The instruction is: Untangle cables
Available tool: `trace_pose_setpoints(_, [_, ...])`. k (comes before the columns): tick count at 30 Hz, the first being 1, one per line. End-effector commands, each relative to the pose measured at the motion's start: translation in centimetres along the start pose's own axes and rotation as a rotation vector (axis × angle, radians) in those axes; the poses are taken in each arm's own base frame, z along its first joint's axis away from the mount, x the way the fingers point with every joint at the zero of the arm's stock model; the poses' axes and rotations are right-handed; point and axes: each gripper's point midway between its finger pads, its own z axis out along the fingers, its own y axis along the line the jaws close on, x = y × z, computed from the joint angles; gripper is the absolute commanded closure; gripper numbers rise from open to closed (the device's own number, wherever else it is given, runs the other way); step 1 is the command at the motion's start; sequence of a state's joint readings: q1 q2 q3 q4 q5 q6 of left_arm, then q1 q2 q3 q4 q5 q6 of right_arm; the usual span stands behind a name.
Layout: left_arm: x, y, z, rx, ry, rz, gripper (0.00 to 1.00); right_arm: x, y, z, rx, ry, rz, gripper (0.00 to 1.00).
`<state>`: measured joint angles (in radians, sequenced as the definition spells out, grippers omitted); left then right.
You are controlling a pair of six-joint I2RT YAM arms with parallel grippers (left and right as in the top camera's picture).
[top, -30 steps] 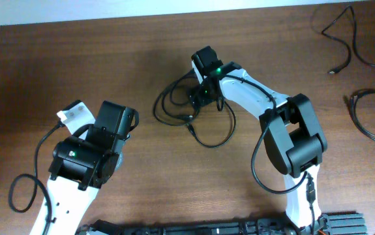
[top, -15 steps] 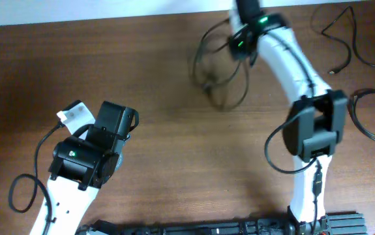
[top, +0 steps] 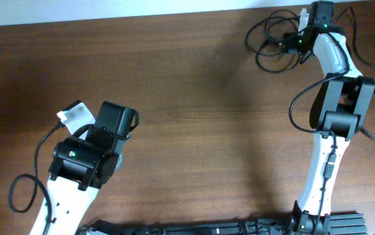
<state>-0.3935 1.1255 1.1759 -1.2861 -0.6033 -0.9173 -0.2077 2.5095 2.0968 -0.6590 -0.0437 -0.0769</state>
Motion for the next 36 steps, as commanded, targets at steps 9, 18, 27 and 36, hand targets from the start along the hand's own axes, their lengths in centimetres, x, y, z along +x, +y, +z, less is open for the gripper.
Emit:
trace_pose_setpoints(9, [-0.3,0.3,-0.1,-0.008,-0.019,-0.014,0.01,-5.7,1.4,-31.8,0.007,-0.311,-0.014,0.01])
trace_pose_setpoints(18, [-0.3,0.3,-0.1,-0.008,-0.019,-0.014,0.01,5.8,4.9,-41.2,-0.141,-0.105,0.002,0.01])
trace_pose_setpoints(27, [-0.2,0.3,-0.1,-0.008,-0.019,-0.014,0.01,16.9,6.1,-39.0,-0.148,-0.422,-0.03,0.01])
trace_pose_setpoints(36, [-0.2,0.3,-0.1,-0.008,-0.019,-0.014,0.01,21.3,7.9,-33.7,-0.265,-0.5,0.019,0.01])
